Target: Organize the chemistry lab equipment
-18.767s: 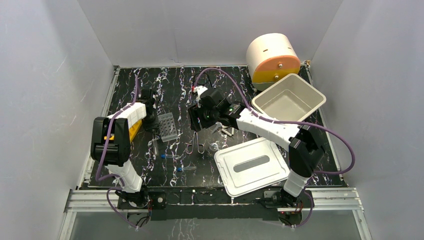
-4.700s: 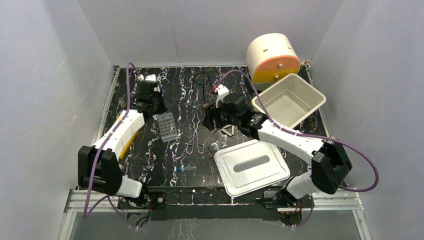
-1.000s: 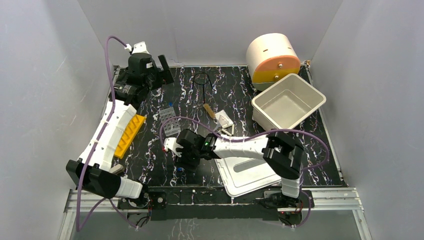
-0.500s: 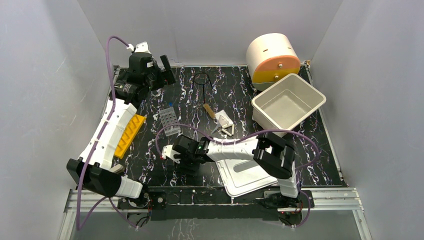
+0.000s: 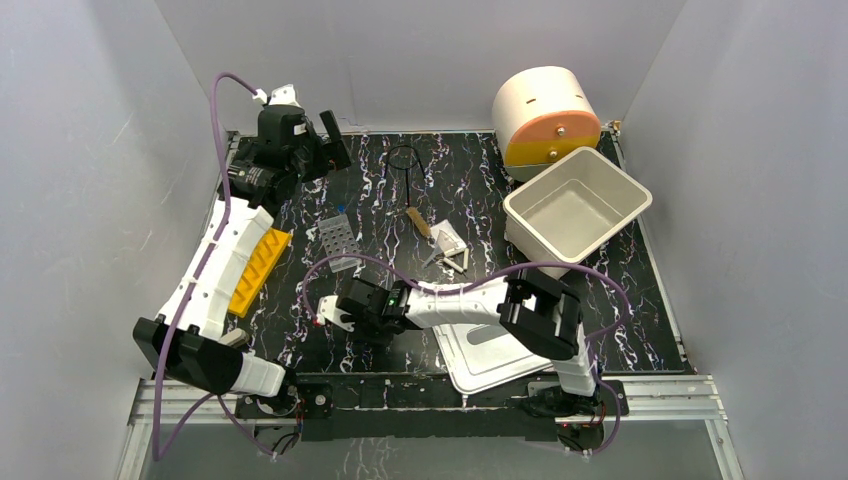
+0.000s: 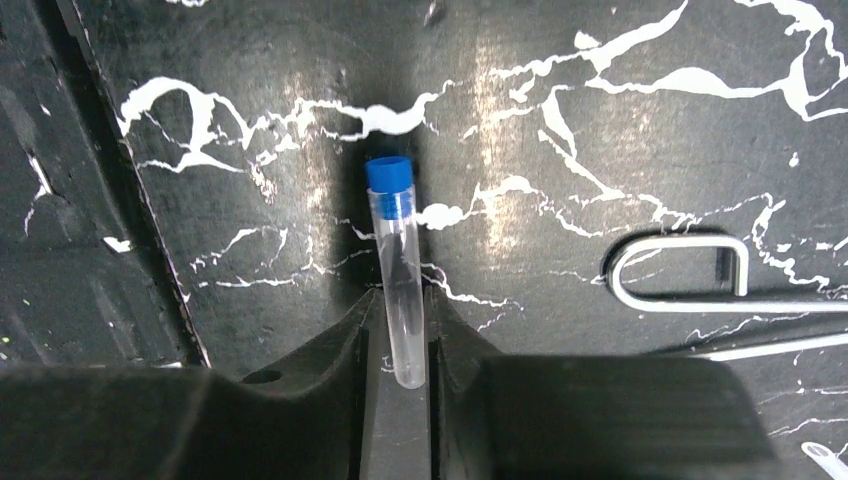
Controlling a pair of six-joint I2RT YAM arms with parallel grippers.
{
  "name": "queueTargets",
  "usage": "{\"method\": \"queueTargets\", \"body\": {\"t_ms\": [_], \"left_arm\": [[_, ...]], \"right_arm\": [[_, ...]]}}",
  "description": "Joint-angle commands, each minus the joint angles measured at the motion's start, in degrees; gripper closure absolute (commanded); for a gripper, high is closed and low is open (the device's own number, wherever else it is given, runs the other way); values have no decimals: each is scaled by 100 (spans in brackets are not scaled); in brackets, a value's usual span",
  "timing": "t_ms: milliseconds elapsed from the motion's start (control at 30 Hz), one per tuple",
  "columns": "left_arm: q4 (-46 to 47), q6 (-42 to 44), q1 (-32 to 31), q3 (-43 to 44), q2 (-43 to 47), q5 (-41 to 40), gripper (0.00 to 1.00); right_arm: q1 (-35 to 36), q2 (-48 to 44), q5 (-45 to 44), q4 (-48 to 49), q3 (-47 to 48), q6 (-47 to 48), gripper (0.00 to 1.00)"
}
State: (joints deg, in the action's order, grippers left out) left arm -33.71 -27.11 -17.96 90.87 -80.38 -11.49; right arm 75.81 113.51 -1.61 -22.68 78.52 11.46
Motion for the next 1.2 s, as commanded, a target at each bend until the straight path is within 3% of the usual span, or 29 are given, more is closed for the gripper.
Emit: {"method": "queueTargets", "body": {"t_ms": [0, 233, 600, 900, 1167], "left_arm": [[-130, -112, 32, 296, 213, 62, 2], [-242, -249, 32, 481, 274, 173, 2], [-946, -761, 120, 1118, 30, 200, 2], [-540, -1559, 502, 275, -171, 2116, 2], [285, -1304, 495, -819, -425, 4379, 2]], "right_arm": [[-27, 317, -3, -192, 204, 42, 74], [-88, -200, -156, 122, 106, -95, 78], [-661, -1790, -482, 1871, -1081, -684, 79], [-1719, -3082, -582, 2844, -1931, -1582, 78], [-2319, -3463, -453, 3062, -2083, -2084, 78]]}}
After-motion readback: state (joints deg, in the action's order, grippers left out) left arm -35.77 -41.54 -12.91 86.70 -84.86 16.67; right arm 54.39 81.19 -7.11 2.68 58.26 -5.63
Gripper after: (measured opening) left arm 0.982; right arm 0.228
